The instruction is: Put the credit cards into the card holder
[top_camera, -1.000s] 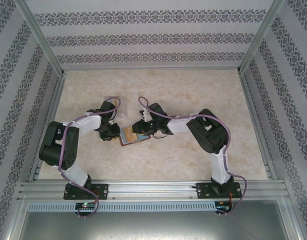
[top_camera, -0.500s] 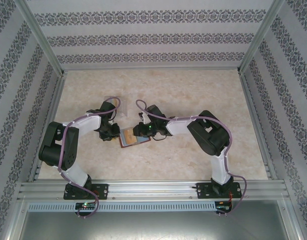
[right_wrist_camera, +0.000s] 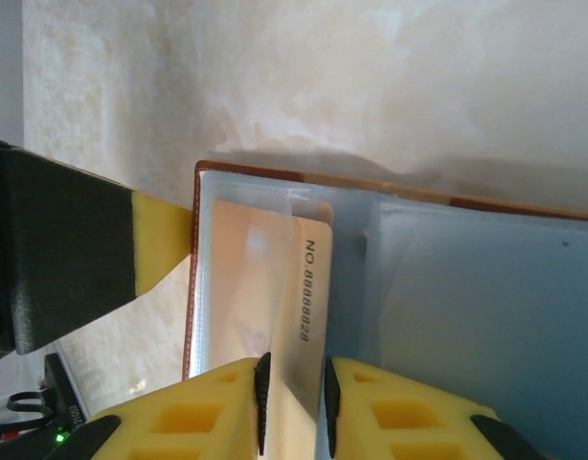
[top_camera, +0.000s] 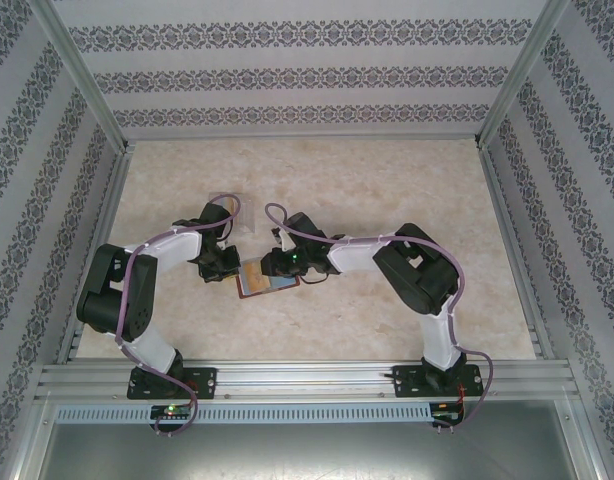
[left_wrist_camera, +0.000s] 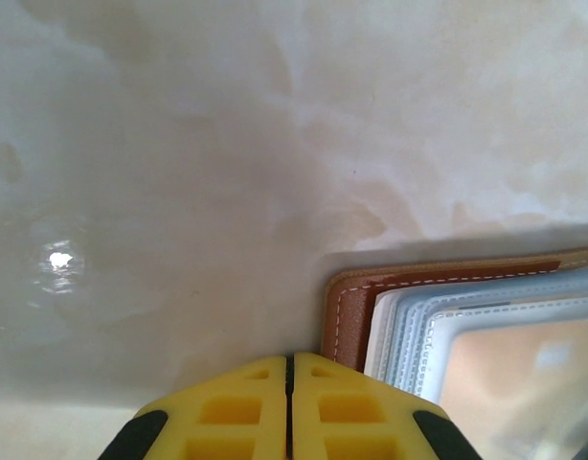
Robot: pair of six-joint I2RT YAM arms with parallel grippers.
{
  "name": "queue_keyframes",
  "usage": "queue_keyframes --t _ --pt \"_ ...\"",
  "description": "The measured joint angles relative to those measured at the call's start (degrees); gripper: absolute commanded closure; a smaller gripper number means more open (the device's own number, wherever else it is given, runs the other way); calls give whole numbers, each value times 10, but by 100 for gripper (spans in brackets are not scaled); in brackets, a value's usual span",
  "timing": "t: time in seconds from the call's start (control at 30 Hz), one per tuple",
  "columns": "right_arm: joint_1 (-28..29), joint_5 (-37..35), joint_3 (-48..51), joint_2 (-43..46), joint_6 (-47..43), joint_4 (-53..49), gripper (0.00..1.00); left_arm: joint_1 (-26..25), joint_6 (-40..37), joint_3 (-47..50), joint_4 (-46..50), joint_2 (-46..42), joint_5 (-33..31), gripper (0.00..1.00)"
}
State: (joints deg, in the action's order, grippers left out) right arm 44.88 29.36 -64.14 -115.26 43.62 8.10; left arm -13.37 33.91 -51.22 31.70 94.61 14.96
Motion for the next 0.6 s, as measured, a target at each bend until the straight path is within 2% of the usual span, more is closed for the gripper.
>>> queue_keyframes --t 0.6 --pt "14 -48 -4 17 -27 -61 76 0 0 -12 11 10 2 90"
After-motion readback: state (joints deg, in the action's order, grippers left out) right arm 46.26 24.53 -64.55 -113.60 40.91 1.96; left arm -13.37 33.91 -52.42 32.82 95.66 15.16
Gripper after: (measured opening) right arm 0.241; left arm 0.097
